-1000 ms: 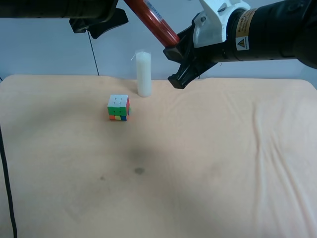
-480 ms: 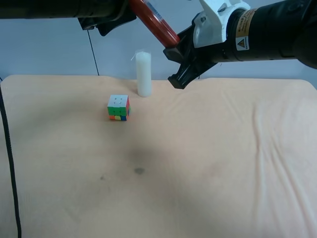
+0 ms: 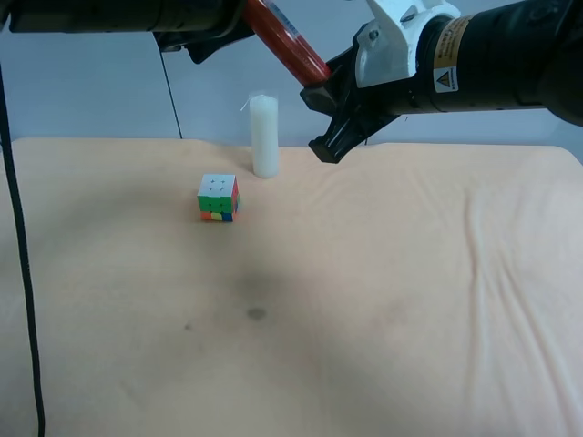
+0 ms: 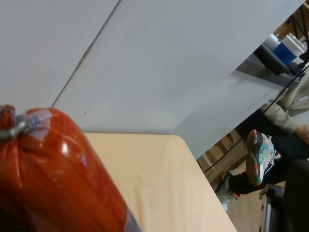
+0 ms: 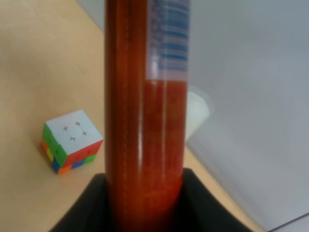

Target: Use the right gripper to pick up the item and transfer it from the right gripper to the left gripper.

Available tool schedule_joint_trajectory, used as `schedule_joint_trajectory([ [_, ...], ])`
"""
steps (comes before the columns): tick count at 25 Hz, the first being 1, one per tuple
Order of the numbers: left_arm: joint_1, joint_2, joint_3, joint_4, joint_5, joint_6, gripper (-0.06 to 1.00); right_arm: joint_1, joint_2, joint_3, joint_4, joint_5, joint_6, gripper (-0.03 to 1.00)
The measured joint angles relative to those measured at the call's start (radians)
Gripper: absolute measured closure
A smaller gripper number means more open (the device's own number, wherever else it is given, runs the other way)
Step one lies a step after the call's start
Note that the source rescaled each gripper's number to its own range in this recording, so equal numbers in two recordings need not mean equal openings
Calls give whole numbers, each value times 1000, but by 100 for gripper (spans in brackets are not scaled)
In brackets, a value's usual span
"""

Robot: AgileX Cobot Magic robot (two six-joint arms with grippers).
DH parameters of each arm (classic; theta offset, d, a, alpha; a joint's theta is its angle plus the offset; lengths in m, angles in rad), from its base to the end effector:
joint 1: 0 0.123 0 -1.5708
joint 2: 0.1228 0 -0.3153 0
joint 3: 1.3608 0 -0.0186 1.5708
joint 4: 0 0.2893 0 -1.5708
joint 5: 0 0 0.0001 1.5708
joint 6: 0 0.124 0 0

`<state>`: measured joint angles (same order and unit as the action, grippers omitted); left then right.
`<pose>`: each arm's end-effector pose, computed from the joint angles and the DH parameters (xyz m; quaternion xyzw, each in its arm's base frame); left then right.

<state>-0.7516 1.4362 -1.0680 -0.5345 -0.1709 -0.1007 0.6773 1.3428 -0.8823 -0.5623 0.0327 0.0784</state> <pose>0.3009 -0.2666 0.3594 0.0177 0.7523 -0.3936 0.5280 0.2797 0.2221 0.2999 -0.4532 0.6998 0.0461 0.5502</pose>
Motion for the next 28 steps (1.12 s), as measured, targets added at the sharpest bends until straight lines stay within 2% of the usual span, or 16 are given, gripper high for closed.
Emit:
schedule_joint_trajectory([
  [2,0,0,0,1,0,0,4,0,0,0,0,0,0,96],
  [5,0,0,0,2,-1,0,34,0,0,0,0,0,1,96],
  [9,0,0,0,2,-1,2,80,0,-1,0,3,1,3,96],
  [11,1,0,0,2,-1,3,94,0,-1,0,3,2,3,96],
  [28,1,0,0,15,0,3,94,0,-1,0,3,2,3,96],
])
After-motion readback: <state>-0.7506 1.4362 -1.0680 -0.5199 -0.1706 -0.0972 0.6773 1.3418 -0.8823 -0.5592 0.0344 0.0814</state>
